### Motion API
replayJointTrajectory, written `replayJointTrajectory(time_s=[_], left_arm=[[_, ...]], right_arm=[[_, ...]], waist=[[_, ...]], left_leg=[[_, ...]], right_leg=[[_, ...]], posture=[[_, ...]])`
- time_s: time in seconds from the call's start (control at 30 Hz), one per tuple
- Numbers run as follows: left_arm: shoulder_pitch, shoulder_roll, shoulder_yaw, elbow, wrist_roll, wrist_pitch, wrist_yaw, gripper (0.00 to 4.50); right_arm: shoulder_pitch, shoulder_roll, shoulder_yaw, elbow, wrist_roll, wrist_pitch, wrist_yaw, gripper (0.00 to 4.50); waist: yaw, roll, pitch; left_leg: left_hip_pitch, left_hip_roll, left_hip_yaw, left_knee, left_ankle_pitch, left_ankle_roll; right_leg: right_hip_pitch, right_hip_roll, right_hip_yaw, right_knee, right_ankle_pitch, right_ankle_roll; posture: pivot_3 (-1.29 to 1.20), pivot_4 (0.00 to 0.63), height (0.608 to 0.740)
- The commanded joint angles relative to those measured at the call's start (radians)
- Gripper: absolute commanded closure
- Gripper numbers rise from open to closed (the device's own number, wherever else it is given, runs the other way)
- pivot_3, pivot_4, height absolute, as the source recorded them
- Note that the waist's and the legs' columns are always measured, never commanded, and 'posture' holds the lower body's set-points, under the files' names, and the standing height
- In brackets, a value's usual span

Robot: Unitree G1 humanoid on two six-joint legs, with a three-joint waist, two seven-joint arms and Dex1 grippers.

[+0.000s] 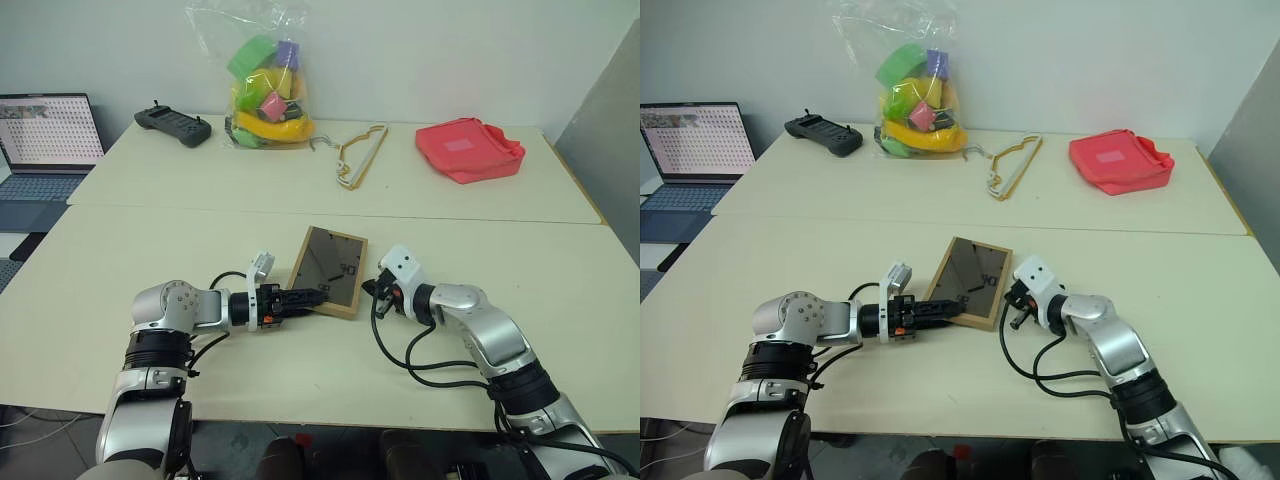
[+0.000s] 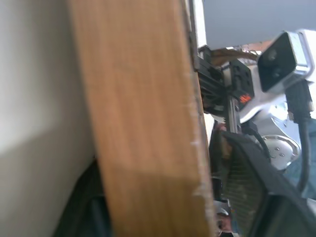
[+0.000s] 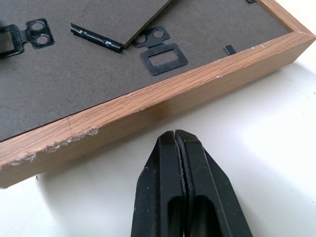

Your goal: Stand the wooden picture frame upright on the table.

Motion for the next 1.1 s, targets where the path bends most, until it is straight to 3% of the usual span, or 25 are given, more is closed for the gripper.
replayJointTrajectory(time_s=[0.03, 0.1, 0.2, 0.4, 0.47, 0.6, 0.77, 0.9, 1.1], left_arm=[[-0.006, -0.01, 0.043, -0.024, -0.036, 0.041, 0.017, 2.79], [-0.012, -0.021, 0.06, -0.039, -0.049, 0.06, 0.03, 3.16], [-0.037, -0.05, 0.109, -0.057, -0.063, 0.097, 0.081, 3.18], [-0.11, -0.089, 0.198, -0.15, -0.128, 0.161, 0.123, 3.18], [-0.087, -0.05, 0.129, -0.264, -0.123, 0.078, 0.071, 3.18], [-0.077, -0.057, 0.138, -0.326, -0.128, 0.011, 0.077, 3.18], [-0.058, -0.099, 0.18, -0.402, -0.162, -0.034, 0.135, 3.18], [-0.033, -0.119, 0.18, -0.465, -0.182, -0.048, 0.164, 3.18], [-0.022, -0.123, 0.2, -0.495, -0.233, -0.034, 0.192, 3.18]], right_arm=[[0.023, -0.023, -0.021, -0.024, -0.003, 0.012, -0.004, 4.5], [0.029, -0.029, -0.035, -0.032, 0.001, 0.013, -0.006, 4.5], [0.031, -0.048, -0.089, -0.055, 0.025, 0.016, -0.006, 4.5], [-0.039, -0.165, -0.31, -0.173, 0.268, 0.208, 0.127, 3.36], [-0.147, -0.182, -0.413, -0.189, 0.425, 0.348, 0.162, 2.91], [-0.313, -0.158, -0.522, -0.178, 0.613, 0.514, 0.147, 1.97], [-0.42, -0.118, -0.524, -0.161, 0.706, 0.574, 0.11, 0.85], [-0.416, -0.069, -0.424, -0.104, 0.586, 0.466, 0.026, 0.02], [-0.437, 0.004, -0.363, -0.004, 0.516, 0.35, -0.02, 0.02]], waist=[[0.0, 0.0, 0.0], [0.001, 0.0, 0.0], [0.003, 0.0, 0.0], [0.012, -0.001, 0.003], [0.004, 0.0, 0.004], [-0.012, 0.002, 0.006], [-0.011, 0.002, 0.005], [-0.011, 0.002, 0.006], [-0.013, 0.002, 0.006]], left_leg=[[0.0, 0.0, 0.0, 0.0, 0.0, 0.0], [0.0, 0.0, 0.0, 0.0, 0.0, 0.0], [0.0, 0.0, 0.0, 0.0, 0.0, 0.0], [-0.003, -0.001, -0.001, 0.001, 0.0, 0.0], [-0.002, -0.001, -0.001, 0.0, 0.0, 0.0], [-0.001, 0.001, 0.0, -0.002, 0.001, -0.003], [-0.002, 0.001, -0.001, -0.003, 0.0, -0.001], [-0.003, 0.0, -0.001, -0.002, 0.0, -0.001], [-0.003, 0.0, 0.0, -0.002, 0.0, -0.001]], right_leg=[[0.0, 0.0, 0.0, 0.0, 0.0, 0.0], [0.0, 0.0, 0.0, 0.0, 0.0, 0.0], [0.0, 0.0, 0.0, 0.0, 0.0, 0.0], [-0.001, -0.001, -0.002, 0.0, 0.0, 0.0], [-0.001, -0.001, -0.001, 0.0, 0.0, 0.0], [-0.002, 0.0, 0.0, 0.0, 0.0, 0.0], [-0.001, 0.0, -0.001, -0.002, 0.0, -0.001], [-0.002, -0.002, -0.001, -0.002, 0.0, 0.0], [-0.003, -0.001, -0.001, -0.001, 0.0, 0.0]], posture=[[0.0, 0.15, 0.74], [0.0, 0.15, 0.74], [0.0, 0.15, 0.74], [0.0, 0.15, 0.74], [0.0, 0.15, 0.74], [0.0, 0.15, 0.74], [0.0, 0.15, 0.74], [0.0, 0.15, 0.74], [0.0, 0.15, 0.74]])
